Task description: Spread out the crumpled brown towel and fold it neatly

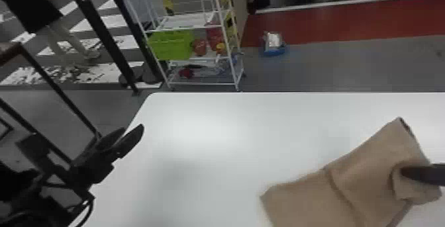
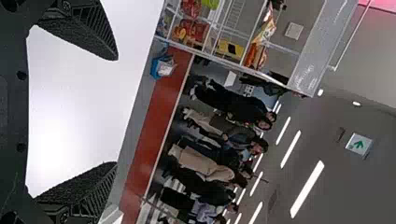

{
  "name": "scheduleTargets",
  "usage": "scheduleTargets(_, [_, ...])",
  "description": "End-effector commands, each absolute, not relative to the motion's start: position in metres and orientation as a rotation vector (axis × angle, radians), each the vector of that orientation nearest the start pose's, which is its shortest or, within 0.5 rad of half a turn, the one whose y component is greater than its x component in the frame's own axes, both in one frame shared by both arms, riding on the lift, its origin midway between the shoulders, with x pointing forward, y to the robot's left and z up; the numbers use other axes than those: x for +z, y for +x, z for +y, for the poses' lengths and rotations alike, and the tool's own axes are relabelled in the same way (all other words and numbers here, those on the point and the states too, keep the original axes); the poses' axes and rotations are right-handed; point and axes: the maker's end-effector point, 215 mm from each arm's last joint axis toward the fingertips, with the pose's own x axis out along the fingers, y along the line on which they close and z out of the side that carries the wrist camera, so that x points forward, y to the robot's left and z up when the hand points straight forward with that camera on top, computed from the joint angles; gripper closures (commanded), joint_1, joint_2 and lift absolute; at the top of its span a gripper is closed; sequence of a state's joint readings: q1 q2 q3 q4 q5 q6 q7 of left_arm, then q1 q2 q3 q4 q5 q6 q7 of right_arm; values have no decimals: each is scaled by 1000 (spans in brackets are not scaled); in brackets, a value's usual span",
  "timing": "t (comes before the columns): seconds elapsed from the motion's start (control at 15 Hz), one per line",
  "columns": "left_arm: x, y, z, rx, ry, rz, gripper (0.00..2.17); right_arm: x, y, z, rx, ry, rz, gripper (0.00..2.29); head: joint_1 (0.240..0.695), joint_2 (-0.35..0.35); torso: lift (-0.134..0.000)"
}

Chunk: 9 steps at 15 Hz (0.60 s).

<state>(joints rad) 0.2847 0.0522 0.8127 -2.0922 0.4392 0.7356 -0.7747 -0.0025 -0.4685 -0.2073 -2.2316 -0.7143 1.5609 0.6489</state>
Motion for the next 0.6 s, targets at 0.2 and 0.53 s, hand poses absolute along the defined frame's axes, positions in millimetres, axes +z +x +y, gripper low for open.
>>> scheduleTargets(0.2, [-308,404,446,-165,-373,180,87,-383,321,-110,1016,62,1073,1058,695,350,-122])
scheduleTargets(0.53, [-311,405,444,-164,-378,183,87,-404,302,-83,1058,13,1115,417,695,350,-122])
